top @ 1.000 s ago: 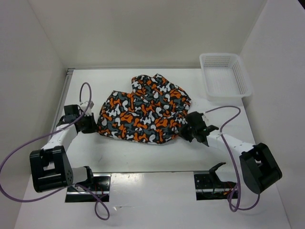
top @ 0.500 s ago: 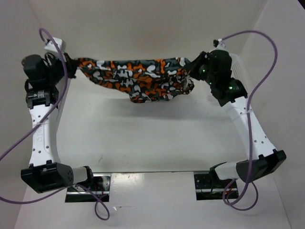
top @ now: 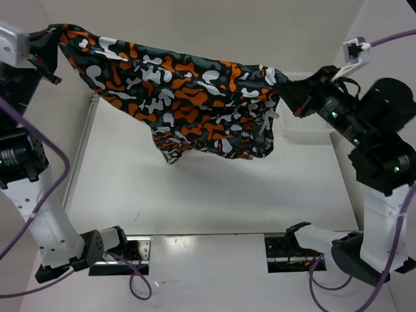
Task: Fold and stack the shorts
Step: Flatten the shorts out
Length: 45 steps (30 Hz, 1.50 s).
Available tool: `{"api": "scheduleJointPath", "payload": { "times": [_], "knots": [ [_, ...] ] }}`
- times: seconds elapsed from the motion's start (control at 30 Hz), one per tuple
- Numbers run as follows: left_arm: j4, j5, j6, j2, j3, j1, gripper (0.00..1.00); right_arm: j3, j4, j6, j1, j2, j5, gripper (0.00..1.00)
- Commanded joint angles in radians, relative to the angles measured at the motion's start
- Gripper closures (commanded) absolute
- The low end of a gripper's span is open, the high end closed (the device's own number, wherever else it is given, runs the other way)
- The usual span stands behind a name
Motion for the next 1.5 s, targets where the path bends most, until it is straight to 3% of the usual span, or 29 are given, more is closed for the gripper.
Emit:
{"api": "scheduleJointPath", "payload": {
  "times": [0.0,0.1,0.2,0.33,0.4,0.47,0.6,0.63,0.77,0.8,0.83,1.0,1.03,1.07,1.13,1.2,1.27,1.33,1.4,1.47],
  "knots": [
    [-0.031,-0.078,0.010,-0.006,0.187,0.024,1.00,0.068,-0.063,-0.045,-0.012,-0.057,-0.098,1.00],
    [-0.129,-0.101,0.010,0.042,0.398,0.024,1.00,0.090,-0.073,-0.009,-0.012,-0.068,-0.109,1.00],
    [-0.184,-0.086,0.010,0.097,0.497,0.024,1.00,0.030,-0.086,0.040,-0.012,-0.095,-0.131,1.00],
    [-0.133,-0.021,0.010,0.108,0.318,0.024,1.00,-0.318,0.027,0.149,-0.012,-0.172,-0.122,1.00],
    [-0.080,0.000,0.010,0.087,0.119,0.024,1.00,-0.494,0.124,0.204,-0.012,-0.182,-0.122,0.98],
    [0.012,0.069,0.010,0.086,-0.022,0.024,1.00,-0.582,0.193,0.258,-0.040,-0.171,-0.138,0.97],
    [0.019,0.078,0.010,0.166,-0.275,-0.004,1.00,-0.744,0.313,0.327,-0.075,-0.058,-0.168,0.97],
    [0.048,0.078,0.010,0.178,-0.381,-0.004,1.00,-0.756,0.330,0.339,-0.089,0.020,-0.168,0.99],
    [0.049,-0.007,0.010,0.305,-0.483,-0.096,1.00,-0.756,0.433,0.374,-0.130,0.247,-0.164,0.91],
    [0.049,-0.017,0.010,0.371,-0.483,-0.108,1.00,-0.744,0.477,0.374,-0.139,0.294,-0.177,0.85],
    [0.049,-0.017,0.010,0.401,-0.492,-0.118,1.00,-0.727,0.477,0.386,-0.140,0.338,-0.155,0.68],
    [0.049,-0.047,0.010,0.516,-0.502,-0.151,1.00,-0.651,0.486,0.387,-0.163,0.544,-0.107,0.61],
    [0.049,-0.047,0.010,0.516,-0.515,-0.151,1.00,-0.651,0.499,0.387,-0.163,0.544,-0.093,0.54],
    [0.058,-0.047,0.010,0.525,-0.515,-0.151,1.00,-0.662,0.499,0.387,-0.152,0.544,-0.064,0.39],
    [0.058,-0.047,0.010,0.536,-0.515,-0.151,1.00,-0.671,0.499,0.376,-0.140,0.555,-0.037,0.39],
    [0.058,-0.038,0.010,0.536,-0.515,-0.151,1.00,-0.702,0.499,0.364,-0.121,0.546,-0.017,0.46],
    [0.070,-0.038,0.010,0.536,-0.538,-0.151,1.00,-0.726,0.525,0.364,-0.121,0.546,-0.015,0.63],
    [0.070,-0.038,0.010,0.536,-0.552,-0.160,1.00,-0.727,0.534,0.383,-0.110,0.572,-0.033,0.63],
    [0.070,-0.038,0.010,0.536,-0.561,-0.161,1.00,-0.727,0.583,0.405,-0.110,0.602,-0.075,0.50],
    [0.070,-0.029,0.010,0.536,-0.571,-0.161,1.00,-0.716,0.611,0.443,-0.110,0.668,-0.086,0.45]
  ]
}}
